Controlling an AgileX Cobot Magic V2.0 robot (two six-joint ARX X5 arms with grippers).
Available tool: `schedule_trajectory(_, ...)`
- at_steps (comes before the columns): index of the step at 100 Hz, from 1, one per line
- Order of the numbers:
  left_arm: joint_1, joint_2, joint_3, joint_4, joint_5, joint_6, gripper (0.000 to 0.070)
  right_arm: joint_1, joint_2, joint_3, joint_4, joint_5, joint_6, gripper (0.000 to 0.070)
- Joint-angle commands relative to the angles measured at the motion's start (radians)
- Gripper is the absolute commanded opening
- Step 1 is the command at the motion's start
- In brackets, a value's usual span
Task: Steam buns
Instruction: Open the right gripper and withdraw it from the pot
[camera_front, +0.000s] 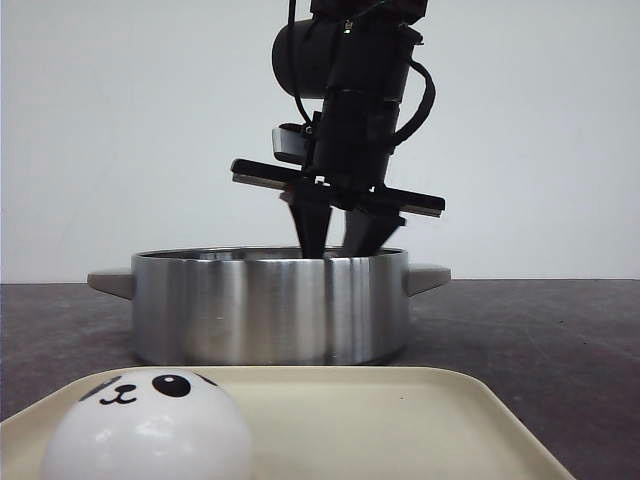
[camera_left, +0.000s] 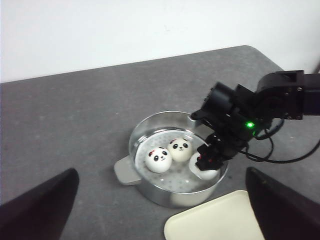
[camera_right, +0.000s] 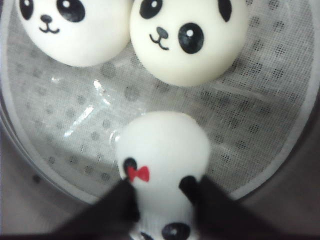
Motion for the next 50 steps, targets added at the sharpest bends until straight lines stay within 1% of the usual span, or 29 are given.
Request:
schedule_trajectory(1,-0.006,0.007,0.014,0.01,-0.007,0.008,0.07,0.005,0.026,0.018,0.004,0.001,-0.01,0.0456)
schedule_trajectory(4,-0.006,0.007,0.014,0.011,-0.007,0.008,0.07,0.005,0.026,0.018,0.004,0.002,-0.009,0.0489)
schedule_trajectory(7,-0.006,0.007,0.014,0.013,-0.007,0.008,0.07,0.005,0.026,0.018,0.004,0.002,-0.006,0.0499)
schedule_trajectory(28,-0.006,0.008,0.012,0.013,-0.006,0.0,0.07,-0.003,0.025,0.02,0.002,0.002,-0.007,0.0499)
schedule_trajectory(39,-0.006,0.008,-0.003,0.012,-0.006,-0.004,0.07,-0.015,0.025,0.05,-0.031,0.005,-0.015,0.0499)
schedule_trajectory(50,-0.006,0.008,-0.045,0.01,-0.005,-0.05,0.07,-0.021,0.021,0.118,-0.075,0.013,-0.051,0.0498)
